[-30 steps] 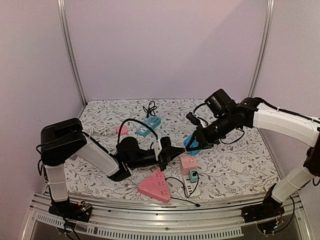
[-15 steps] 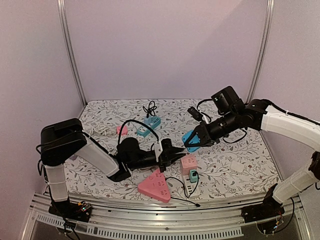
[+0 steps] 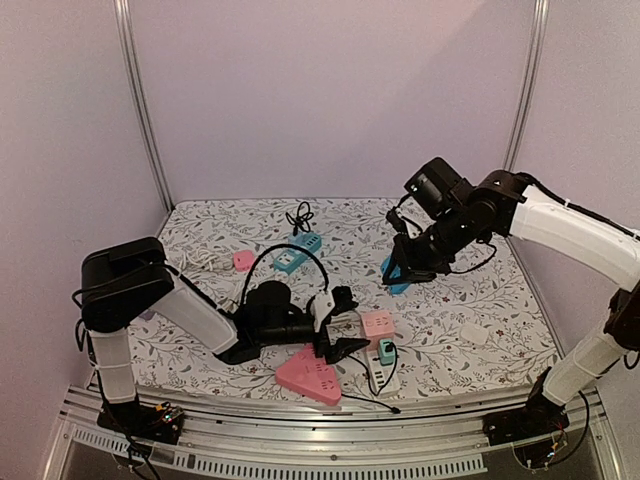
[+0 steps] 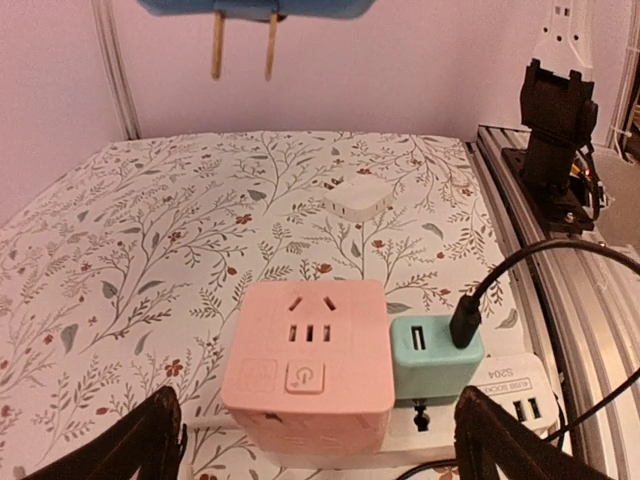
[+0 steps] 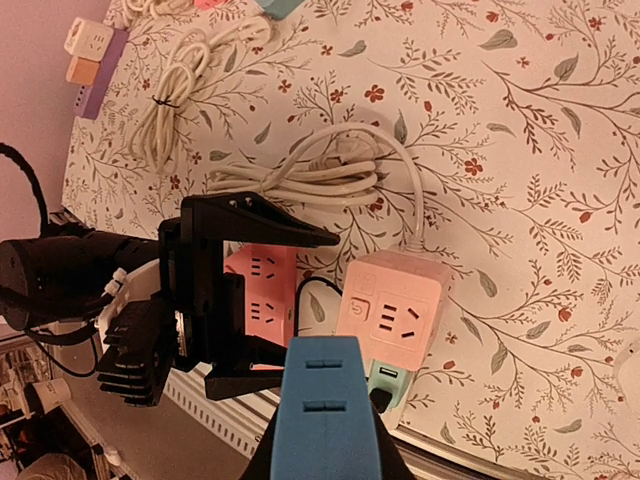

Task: Insert the plug
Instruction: Adjust the plug, then insert the plug into the socket.

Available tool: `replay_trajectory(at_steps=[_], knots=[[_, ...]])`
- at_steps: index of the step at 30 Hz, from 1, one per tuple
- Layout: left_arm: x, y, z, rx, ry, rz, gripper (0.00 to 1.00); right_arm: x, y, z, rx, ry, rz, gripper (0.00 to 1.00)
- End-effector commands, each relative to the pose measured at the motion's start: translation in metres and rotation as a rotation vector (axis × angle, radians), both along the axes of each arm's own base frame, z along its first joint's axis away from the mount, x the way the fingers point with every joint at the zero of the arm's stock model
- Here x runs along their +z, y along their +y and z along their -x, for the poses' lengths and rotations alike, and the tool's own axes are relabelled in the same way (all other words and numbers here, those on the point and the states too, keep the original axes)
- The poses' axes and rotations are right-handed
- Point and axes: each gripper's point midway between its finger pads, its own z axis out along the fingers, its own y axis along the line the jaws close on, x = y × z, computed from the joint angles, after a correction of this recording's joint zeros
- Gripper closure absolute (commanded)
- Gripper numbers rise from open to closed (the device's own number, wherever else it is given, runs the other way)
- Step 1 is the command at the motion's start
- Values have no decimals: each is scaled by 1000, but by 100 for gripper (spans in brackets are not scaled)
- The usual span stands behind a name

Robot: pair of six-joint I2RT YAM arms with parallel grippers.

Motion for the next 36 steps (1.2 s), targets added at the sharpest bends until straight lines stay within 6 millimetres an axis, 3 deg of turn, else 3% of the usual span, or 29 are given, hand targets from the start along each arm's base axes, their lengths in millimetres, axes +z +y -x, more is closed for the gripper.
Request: replay_trajectory(at_steps=[1, 8, 13, 19, 28, 36], knots=[[-30, -4, 14, -59, 95, -112, 4, -40, -22, 8, -80, 59, 243, 100], [-42, -13, -21, 51, 104, -130, 6, -58, -12, 0, -64, 50, 280, 100], [-50, -20, -18, 8, 96, -132, 20, -70, 2, 6, -9, 93, 242, 100], [-53, -20, -9, -37, 88, -128, 29, -80, 1, 10, -4, 108, 251, 100], [-40, -24, -3, -75, 75, -68, 54, -87, 14, 9, 6, 100, 237, 100], [-40, -22, -3, -71, 73, -67, 92, -82, 6, 8, -20, 50, 282, 100]])
